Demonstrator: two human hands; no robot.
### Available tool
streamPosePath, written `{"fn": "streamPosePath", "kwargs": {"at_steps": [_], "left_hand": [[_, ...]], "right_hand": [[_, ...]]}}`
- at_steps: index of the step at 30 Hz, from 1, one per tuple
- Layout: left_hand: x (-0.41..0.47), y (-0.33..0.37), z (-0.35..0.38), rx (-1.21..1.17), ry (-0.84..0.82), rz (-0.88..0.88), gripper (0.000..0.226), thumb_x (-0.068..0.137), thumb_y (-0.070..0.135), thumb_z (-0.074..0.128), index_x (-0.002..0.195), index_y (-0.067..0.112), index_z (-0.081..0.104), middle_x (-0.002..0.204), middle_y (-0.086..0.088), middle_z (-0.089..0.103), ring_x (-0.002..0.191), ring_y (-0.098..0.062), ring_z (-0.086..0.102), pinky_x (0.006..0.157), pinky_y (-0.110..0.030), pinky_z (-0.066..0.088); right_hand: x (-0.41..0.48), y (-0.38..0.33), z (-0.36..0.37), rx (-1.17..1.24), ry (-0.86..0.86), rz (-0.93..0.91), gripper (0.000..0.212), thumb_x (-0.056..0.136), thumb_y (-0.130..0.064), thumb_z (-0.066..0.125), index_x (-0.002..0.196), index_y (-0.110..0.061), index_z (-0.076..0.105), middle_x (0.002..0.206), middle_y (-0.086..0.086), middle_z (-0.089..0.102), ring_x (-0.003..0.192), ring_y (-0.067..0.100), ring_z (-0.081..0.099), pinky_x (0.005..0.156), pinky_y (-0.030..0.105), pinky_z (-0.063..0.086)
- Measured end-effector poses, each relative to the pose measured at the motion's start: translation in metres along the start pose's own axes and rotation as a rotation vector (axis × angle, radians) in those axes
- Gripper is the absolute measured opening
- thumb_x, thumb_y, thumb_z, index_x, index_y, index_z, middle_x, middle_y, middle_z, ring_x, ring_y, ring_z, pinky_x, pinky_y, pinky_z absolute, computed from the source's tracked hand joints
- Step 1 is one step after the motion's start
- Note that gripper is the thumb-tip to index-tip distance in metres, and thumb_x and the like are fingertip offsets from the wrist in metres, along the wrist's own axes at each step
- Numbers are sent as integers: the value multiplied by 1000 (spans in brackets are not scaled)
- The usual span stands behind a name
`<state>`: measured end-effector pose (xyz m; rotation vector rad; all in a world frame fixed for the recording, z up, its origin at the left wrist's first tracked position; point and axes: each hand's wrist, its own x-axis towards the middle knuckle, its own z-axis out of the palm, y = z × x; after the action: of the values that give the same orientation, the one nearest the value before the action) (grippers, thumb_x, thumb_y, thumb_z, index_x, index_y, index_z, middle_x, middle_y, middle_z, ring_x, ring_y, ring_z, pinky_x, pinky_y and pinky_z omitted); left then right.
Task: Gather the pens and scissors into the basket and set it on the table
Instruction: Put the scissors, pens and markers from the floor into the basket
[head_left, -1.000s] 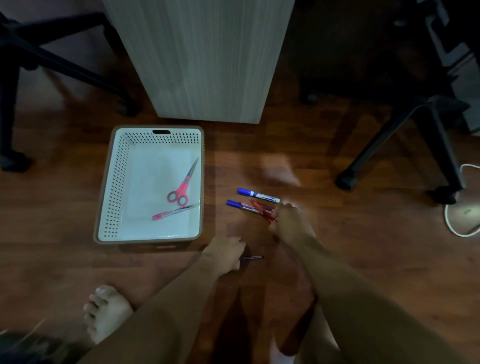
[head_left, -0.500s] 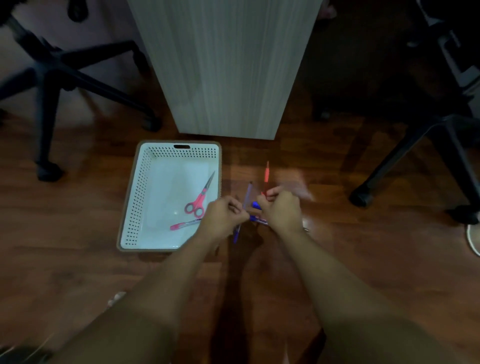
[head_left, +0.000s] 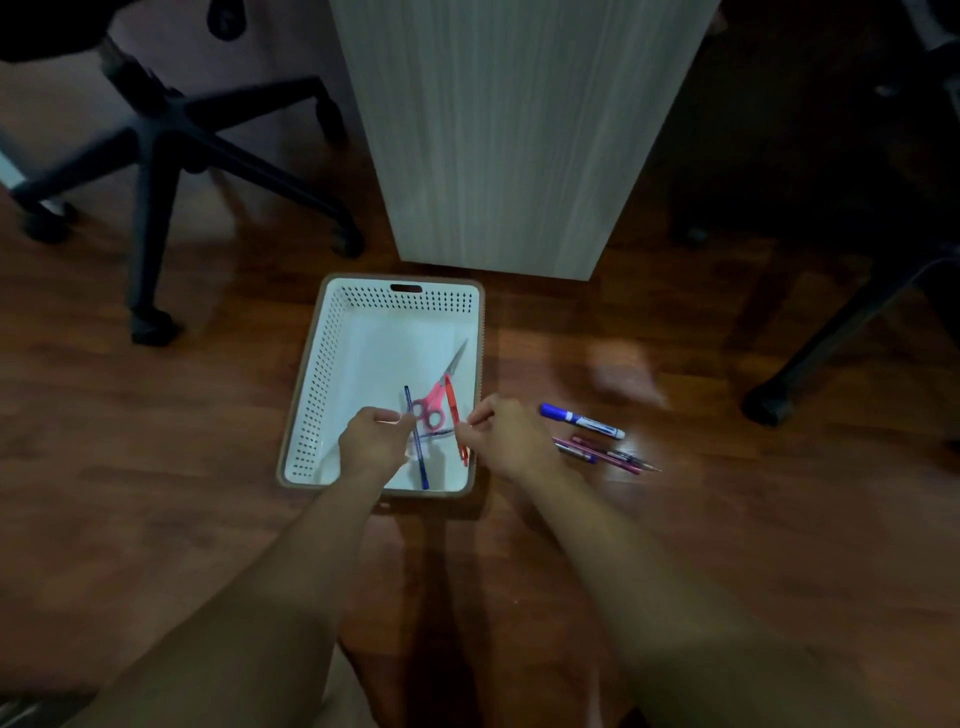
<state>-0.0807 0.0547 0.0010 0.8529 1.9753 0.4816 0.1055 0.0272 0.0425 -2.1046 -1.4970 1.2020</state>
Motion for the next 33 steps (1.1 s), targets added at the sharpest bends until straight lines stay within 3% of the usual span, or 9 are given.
{"fn": "streamPosePath", "kwargs": {"at_steps": [2, 5, 8, 11, 13, 15, 22, 28, 33], "left_hand": [[-4, 7, 5, 44, 26, 104, 30, 93, 39, 74, 108, 14, 71, 101, -4, 76, 92, -26, 73, 85, -36, 62], [-16, 25, 19, 34, 23, 323, 15, 98, 32, 69, 100, 17, 70, 83, 12, 70, 78, -12, 70, 64, -19, 49], [-26, 42, 44, 60, -58, 495, 16, 102, 29, 63, 104, 17, 73, 91, 7, 73, 82, -12, 71, 69, -22, 53], [-36, 50, 75, 203, -190, 639, 18, 103, 26, 62, 111, 18, 76, 103, 7, 75, 91, -7, 69, 77, -15, 52], [-40, 48, 96, 289, -300, 693, 20, 103, 20, 62, 117, 15, 75, 110, 0, 76, 94, -12, 70, 84, -26, 60], [-43, 40, 111, 419, -378, 713, 26, 102, 16, 62, 125, 12, 74, 121, -7, 76, 105, -22, 72, 97, -40, 60], [-45, 14, 144, 745, -414, 694, 59, 98, -3, 46, 150, 22, 58, 148, -10, 56, 138, -32, 53, 117, -45, 46], [-58, 1, 146, 1031, -370, 684, 51, 100, 0, 51, 148, 18, 56, 144, -11, 54, 138, -32, 50, 106, -48, 54], [-70, -3, 147, 1066, -338, 671, 44, 104, 0, 48, 145, 11, 60, 144, -14, 54, 133, -33, 56, 107, -47, 55]], "right_hand": [[4, 11, -7, -2, 21, 27, 29, 87, -52, 70, 90, -24, 74, 85, -4, 81, 79, 17, 77, 78, 40, 65], [11, 38, -21, -1, 93, 80, 25, 92, -43, 65, 92, -20, 75, 90, 5, 83, 89, 31, 79, 88, 42, 63], [12, 77, -39, -31, 223, 167, 18, 93, -33, 69, 92, -17, 77, 97, 10, 82, 101, 37, 74, 85, 36, 56], [4, 118, -54, -59, 268, 239, 12, 92, -28, 73, 98, -17, 72, 99, 13, 79, 97, 37, 74, 80, 38, 55], [-4, 140, -60, -102, 265, 238, 13, 91, -23, 73, 102, -16, 71, 103, 13, 78, 98, 36, 73, 83, 39, 57], [-11, 153, -62, -114, 233, 227, 15, 90, -19, 73, 105, -15, 71, 108, 13, 77, 100, 35, 74, 88, 40, 58], [-19, 172, -60, -131, 113, 253, 32, 91, -17, 67, 123, -17, 65, 118, 9, 71, 110, 33, 70, 93, 41, 57], [-15, 169, -57, -204, 71, 343, 39, 96, -20, 59, 135, -18, 55, 126, 15, 70, 121, 40, 66, 98, 48, 57], [-14, 165, -54, -237, 101, 349, 36, 97, -17, 55, 133, -20, 55, 126, 14, 70, 121, 40, 66, 96, 46, 56]]}}
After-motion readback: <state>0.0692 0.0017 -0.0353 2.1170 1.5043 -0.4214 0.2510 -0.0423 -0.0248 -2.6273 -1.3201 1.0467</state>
